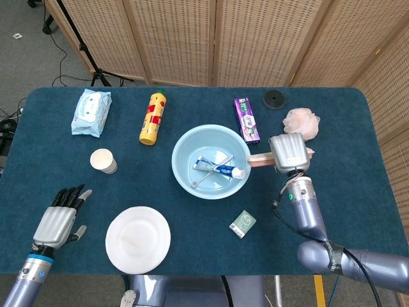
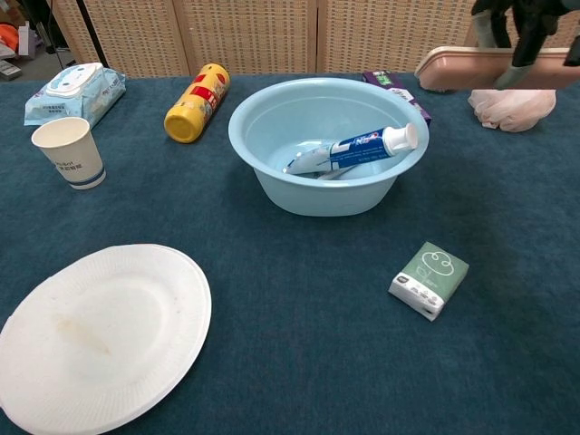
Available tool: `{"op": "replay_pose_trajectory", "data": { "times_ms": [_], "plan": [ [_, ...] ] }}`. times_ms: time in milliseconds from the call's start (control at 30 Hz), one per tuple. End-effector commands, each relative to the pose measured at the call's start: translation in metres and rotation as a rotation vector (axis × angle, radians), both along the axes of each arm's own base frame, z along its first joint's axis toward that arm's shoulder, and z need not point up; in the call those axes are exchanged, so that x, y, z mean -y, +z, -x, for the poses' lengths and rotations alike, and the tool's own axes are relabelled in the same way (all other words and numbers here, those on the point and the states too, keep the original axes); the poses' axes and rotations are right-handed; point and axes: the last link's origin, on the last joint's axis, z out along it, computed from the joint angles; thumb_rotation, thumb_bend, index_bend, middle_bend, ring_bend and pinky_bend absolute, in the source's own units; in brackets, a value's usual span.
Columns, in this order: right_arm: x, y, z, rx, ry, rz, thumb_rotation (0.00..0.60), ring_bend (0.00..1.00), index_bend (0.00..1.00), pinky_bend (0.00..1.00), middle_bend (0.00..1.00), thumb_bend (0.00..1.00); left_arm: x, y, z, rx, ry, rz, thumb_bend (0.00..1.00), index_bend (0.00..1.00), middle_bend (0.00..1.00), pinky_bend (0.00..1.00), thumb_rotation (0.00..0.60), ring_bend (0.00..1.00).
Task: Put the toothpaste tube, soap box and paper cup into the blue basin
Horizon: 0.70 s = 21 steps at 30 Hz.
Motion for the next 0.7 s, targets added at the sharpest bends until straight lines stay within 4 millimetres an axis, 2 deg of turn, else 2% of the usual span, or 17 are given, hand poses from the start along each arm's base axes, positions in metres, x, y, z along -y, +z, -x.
{"op": "replay_pose_trajectory", "data": {
  "times_ms": [33, 200, 567, 633, 700],
  "plan": [
    [0.003, -0.017, -0.013, 0.009, 0.021, -0.031, 0.6, 0.55, 0.72, 0.56, 0.58, 0.23, -0.002, 0.0, 0.001, 0.004, 0.006, 0.001, 0.3, 0.05, 0.0, 0.05, 0.6, 0.0],
    [0.0, -0.04, -0.033, 0.029, 0.051, -0.07, 0.6, 0.55, 0.72, 0.56, 0.58, 0.23, -0.003, 0.001, 0.003, 0.014, 0.013, 0.002, 0.3, 0.05, 0.0, 0.05, 0.6, 0.0],
    [-0.013, -0.067, -0.067, 0.067, 0.107, -0.113, 0.6, 0.55, 0.72, 0.56, 0.58, 0.23, -0.003, 0.001, 0.003, 0.021, 0.016, 0.02, 0.3, 0.05, 0.0, 0.05, 0.6, 0.0],
    [-0.014, -0.069, -0.071, 0.068, 0.11, -0.113, 0.6, 0.55, 0.72, 0.56, 0.55, 0.22, -0.003, 0.002, 0.003, 0.023, 0.016, 0.018, 0.3, 0.05, 0.0, 0.05, 0.6, 0.0],
    [-0.016, -0.07, -0.072, 0.073, 0.109, -0.113, 0.6, 0.49, 0.69, 0.56, 0.47, 0.21, -0.003, 0.002, 0.003, 0.024, 0.018, 0.017, 0.3, 0.05, 0.0, 0.05, 0.6, 0.0]
  ]
}}
